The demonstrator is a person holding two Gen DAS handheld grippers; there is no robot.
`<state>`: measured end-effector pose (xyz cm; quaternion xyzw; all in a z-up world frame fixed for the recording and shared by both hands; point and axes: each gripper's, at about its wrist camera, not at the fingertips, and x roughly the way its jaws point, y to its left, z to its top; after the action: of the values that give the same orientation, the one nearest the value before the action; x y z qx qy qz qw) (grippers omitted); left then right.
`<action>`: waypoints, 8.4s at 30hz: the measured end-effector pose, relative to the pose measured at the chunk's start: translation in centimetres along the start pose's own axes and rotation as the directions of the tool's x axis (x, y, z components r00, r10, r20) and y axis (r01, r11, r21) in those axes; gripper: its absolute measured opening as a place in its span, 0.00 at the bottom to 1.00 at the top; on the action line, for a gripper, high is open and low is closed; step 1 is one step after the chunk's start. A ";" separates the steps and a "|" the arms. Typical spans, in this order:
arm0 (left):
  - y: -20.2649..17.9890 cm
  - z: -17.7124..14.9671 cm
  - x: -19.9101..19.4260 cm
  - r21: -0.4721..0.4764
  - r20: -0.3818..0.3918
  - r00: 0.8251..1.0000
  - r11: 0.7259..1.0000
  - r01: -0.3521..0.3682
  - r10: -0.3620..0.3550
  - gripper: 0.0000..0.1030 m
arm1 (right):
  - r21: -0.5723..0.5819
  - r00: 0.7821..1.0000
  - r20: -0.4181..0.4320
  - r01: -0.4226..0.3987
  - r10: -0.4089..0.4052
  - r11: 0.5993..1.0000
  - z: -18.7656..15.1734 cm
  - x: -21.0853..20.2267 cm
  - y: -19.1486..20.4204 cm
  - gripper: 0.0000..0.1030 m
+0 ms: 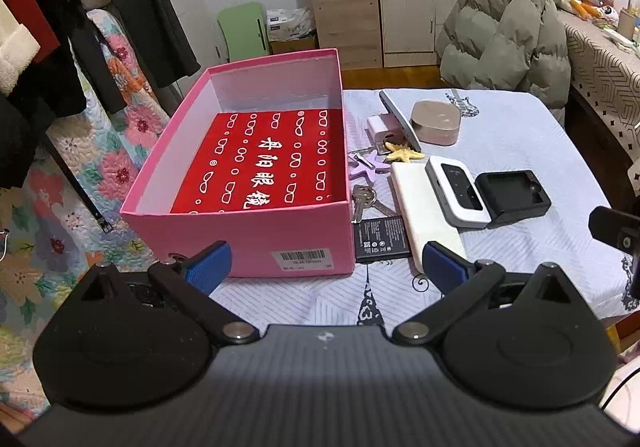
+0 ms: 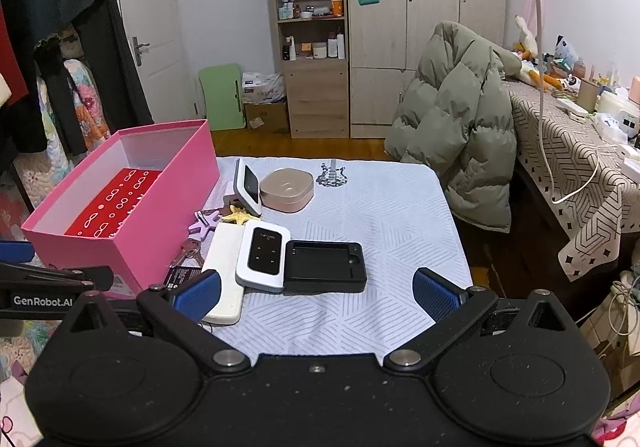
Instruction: Organize rigid objects
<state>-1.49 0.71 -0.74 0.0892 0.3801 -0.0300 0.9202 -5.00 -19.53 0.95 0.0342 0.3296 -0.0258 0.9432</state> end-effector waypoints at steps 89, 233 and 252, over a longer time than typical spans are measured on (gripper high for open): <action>19.4 10.7 20.6 -0.010 -0.306 0.948 0.996 0.092 -0.091 0.03 | -0.056 0.961 -0.157 -0.237 0.226 0.970 5.6 13.9 2.0 0.69; 18.9 8.0 18.7 -0.073 -0.041 0.999 0.997 0.027 -0.030 0.04 | -0.156 0.858 -0.143 -0.512 0.494 0.845 16.6 10.1 8.5 0.57; 19.0 7.8 18.6 -0.096 -0.025 0.998 0.994 0.055 -0.058 0.05 | 0.249 0.573 -0.565 -0.568 0.594 0.784 15.6 29.7 23.3 0.57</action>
<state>19.46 18.13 -5.77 0.0351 0.3961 -0.0366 0.9168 29.51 1.59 -4.28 0.1655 0.5878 0.2908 0.7366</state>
